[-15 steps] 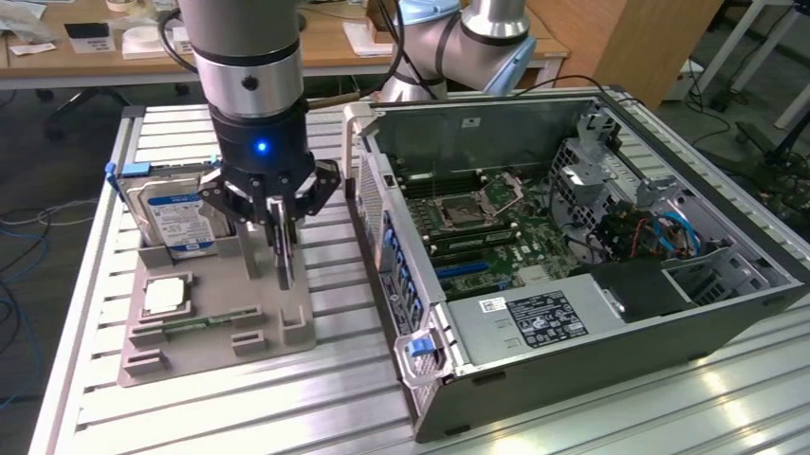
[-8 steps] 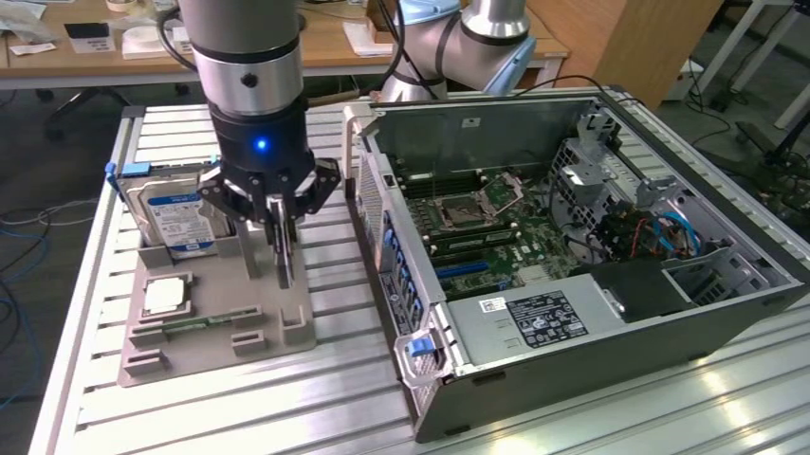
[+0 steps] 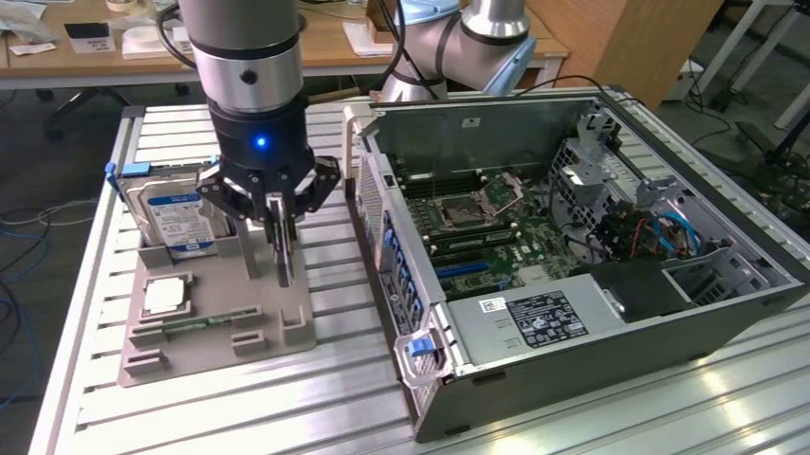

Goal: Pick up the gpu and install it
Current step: 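Pick up the gpu and move the gpu toward the slot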

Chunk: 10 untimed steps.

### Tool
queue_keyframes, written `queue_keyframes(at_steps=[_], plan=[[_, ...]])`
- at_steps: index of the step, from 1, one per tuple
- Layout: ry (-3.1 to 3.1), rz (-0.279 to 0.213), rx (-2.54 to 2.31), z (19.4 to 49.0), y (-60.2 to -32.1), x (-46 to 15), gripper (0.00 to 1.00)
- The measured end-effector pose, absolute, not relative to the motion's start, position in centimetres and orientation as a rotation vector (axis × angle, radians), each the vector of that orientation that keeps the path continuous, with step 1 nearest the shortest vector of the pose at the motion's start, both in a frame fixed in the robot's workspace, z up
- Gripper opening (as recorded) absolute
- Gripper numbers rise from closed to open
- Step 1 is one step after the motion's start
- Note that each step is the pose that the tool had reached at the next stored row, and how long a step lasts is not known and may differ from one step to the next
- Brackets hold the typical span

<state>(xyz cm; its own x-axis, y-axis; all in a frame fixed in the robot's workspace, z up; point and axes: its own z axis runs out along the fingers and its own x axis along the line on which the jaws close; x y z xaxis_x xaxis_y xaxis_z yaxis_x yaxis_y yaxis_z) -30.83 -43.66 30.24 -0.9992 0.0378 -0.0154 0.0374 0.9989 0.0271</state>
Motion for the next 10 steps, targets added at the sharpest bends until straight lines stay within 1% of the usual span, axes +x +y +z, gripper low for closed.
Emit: queue_keyframes(at_steps=[10], plan=[[3.125, 0.042, 0.059, 30.57, -43.66, -30.83, 0.28]])
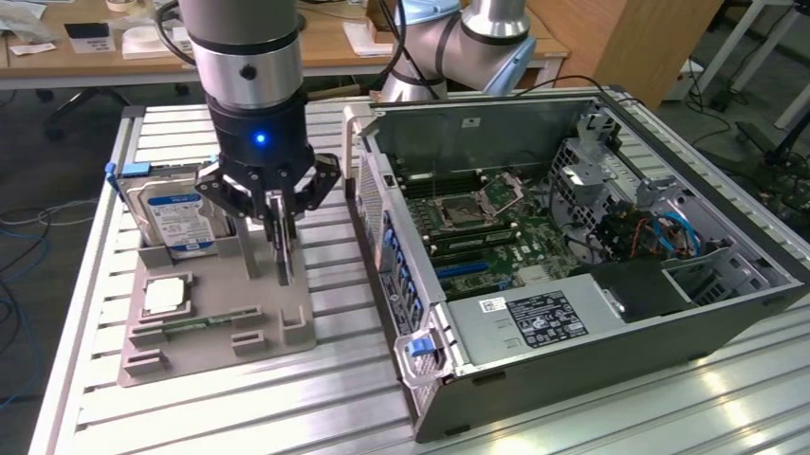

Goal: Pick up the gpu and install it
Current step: 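Pick up the gpu and move the gpu toward the slot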

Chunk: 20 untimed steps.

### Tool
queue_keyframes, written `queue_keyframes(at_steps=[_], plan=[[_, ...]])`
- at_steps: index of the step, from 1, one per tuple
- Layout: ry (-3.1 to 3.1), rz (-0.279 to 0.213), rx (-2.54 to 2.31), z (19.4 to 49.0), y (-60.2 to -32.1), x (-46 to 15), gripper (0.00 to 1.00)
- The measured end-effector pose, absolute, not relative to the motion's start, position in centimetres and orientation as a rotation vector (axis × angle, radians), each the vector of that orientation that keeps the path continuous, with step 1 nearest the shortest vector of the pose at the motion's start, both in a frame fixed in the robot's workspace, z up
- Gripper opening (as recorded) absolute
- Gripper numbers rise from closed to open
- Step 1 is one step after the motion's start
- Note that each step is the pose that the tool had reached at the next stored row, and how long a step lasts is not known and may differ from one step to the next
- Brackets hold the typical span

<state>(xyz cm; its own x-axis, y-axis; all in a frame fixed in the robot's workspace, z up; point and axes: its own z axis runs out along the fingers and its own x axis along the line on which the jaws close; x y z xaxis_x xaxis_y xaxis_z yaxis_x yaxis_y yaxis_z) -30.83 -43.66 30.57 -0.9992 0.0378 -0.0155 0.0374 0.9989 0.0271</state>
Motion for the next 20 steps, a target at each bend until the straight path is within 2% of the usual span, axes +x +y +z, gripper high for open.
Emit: queue_keyframes(at_steps=[20], plan=[[3.125, 0.046, 0.059, 32.2, -43.7, -30.8, 0.28]])
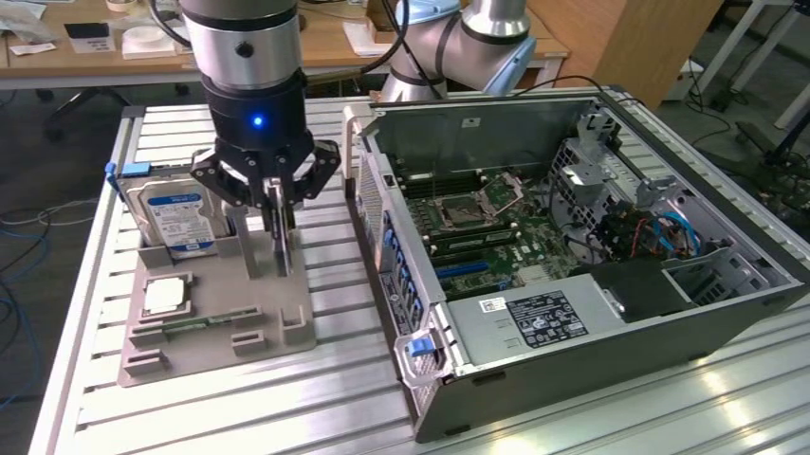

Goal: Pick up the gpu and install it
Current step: 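Pick up the gpu and move the gpu toward the slot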

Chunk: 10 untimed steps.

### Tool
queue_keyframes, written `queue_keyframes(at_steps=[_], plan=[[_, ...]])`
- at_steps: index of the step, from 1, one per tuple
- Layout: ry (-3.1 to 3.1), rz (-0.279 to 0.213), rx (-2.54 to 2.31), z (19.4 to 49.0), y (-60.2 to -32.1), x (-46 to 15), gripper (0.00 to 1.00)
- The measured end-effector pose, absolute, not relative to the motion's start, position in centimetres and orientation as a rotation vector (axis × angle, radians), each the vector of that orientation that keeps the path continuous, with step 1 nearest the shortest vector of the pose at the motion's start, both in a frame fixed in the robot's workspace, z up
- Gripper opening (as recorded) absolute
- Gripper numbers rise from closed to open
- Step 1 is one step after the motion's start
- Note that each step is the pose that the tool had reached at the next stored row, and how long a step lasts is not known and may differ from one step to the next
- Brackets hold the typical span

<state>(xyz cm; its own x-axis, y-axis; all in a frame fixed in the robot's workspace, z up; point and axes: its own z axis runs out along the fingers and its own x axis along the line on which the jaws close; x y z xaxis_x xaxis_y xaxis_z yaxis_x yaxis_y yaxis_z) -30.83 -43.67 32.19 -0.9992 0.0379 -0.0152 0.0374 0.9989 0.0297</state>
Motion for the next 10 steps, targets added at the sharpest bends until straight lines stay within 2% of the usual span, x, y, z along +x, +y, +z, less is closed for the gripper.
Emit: queue_keyframes(at_steps=[10], plan=[[3.125, 0.049, 0.059, 32.68, -43.67, -30.83, 0.28]])
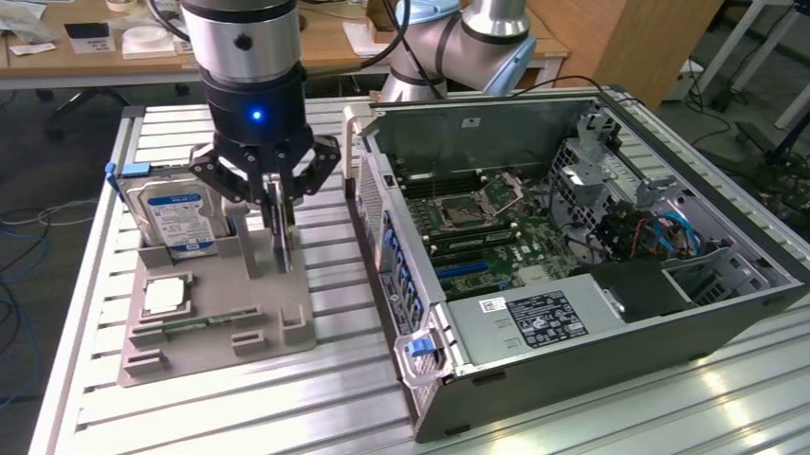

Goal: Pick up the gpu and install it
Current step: 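Pick up the gpu and move the gpu toward the slot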

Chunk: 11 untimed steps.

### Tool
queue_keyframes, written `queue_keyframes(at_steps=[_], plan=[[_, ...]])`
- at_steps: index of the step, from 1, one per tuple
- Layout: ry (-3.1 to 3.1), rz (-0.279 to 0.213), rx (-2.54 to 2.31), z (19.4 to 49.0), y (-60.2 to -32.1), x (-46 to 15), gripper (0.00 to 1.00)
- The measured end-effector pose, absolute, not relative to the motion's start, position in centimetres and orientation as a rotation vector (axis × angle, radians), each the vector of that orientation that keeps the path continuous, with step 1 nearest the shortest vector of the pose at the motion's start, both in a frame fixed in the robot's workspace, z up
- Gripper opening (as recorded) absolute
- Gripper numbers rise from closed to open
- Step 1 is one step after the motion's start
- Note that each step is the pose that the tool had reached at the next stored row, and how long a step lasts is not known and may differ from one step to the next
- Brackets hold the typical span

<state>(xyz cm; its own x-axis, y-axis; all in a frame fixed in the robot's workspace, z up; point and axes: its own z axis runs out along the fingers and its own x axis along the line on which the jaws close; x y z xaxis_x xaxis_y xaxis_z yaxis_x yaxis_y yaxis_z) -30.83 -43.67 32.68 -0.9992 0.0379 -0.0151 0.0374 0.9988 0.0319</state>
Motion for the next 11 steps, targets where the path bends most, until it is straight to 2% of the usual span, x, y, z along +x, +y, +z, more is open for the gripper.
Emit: queue_keyframes(at_steps=[11], plan=[[3.125, 0.051, 0.059, 33.39, -43.67, -30.83, 0.28]])
